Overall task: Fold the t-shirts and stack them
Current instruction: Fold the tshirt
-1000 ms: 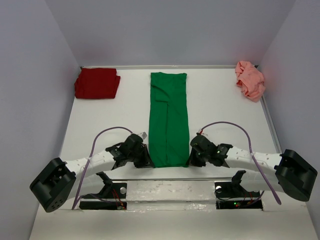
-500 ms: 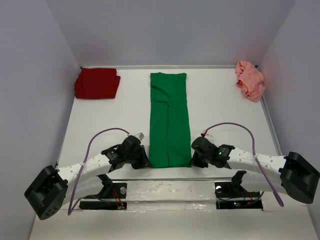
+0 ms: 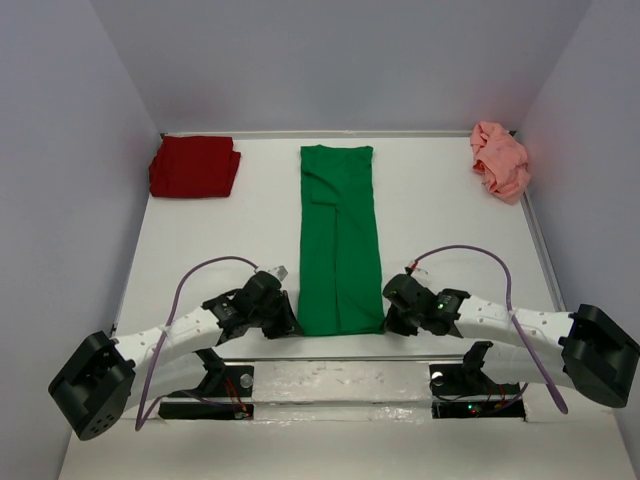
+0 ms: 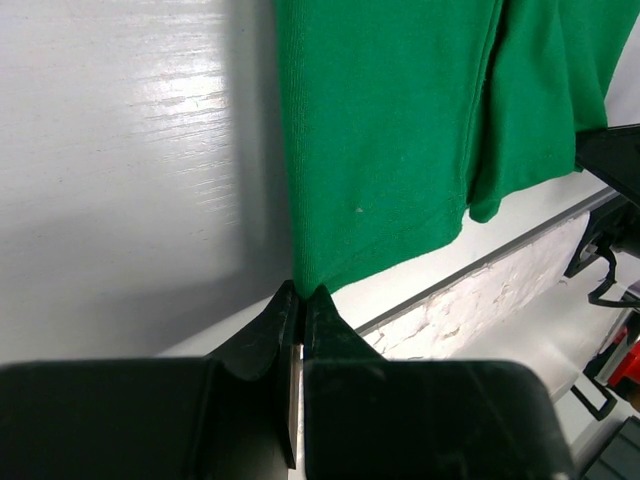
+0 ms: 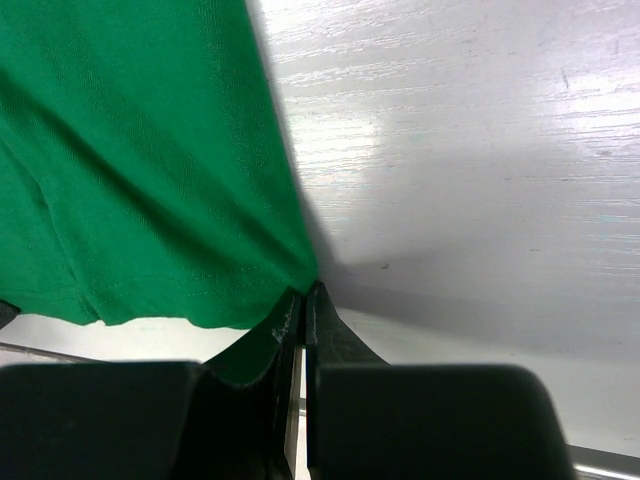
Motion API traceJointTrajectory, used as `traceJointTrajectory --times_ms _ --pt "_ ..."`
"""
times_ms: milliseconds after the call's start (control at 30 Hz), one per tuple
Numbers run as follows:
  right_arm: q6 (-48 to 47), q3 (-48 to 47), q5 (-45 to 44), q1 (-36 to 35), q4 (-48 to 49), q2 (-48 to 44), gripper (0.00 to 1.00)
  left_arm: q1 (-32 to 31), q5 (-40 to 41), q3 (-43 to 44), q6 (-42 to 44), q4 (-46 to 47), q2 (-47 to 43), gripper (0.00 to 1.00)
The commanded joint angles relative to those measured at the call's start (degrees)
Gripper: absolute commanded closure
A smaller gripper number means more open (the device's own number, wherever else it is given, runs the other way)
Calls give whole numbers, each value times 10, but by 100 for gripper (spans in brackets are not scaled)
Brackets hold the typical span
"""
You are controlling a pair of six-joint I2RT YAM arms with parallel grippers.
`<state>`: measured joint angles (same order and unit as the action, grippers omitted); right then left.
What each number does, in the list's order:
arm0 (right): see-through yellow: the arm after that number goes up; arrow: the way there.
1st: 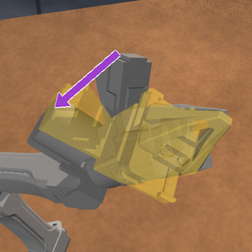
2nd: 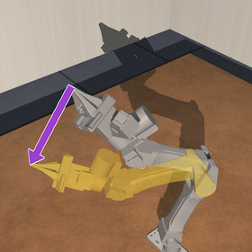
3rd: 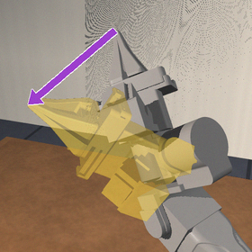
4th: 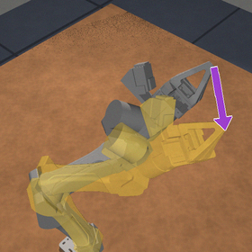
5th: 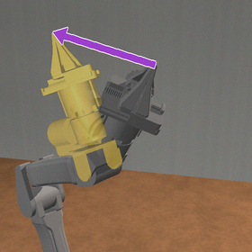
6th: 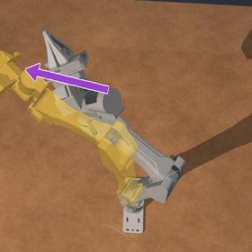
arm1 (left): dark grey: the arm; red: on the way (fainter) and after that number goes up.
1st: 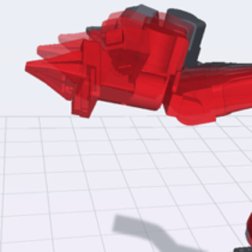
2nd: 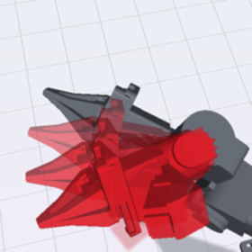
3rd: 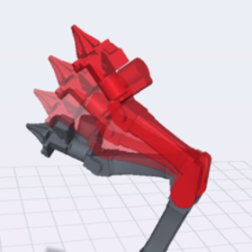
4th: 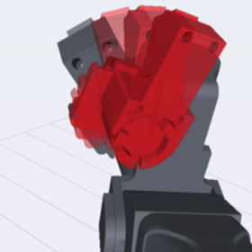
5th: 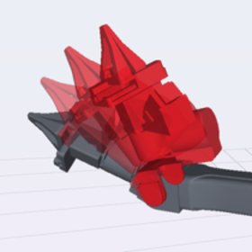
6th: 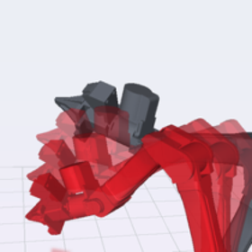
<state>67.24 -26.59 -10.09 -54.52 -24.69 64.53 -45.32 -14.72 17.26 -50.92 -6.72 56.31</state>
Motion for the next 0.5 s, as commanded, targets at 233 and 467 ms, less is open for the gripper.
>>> traceJointTrajectory --times_ms 233,467 --pt "-51 -11 -4 -23 -14 33 100 -11 -9 8 13 1 10 100" --pt "-11 -34 -70 -50 -89 -17 100 -34 15 12 -9 -22 -32 100"
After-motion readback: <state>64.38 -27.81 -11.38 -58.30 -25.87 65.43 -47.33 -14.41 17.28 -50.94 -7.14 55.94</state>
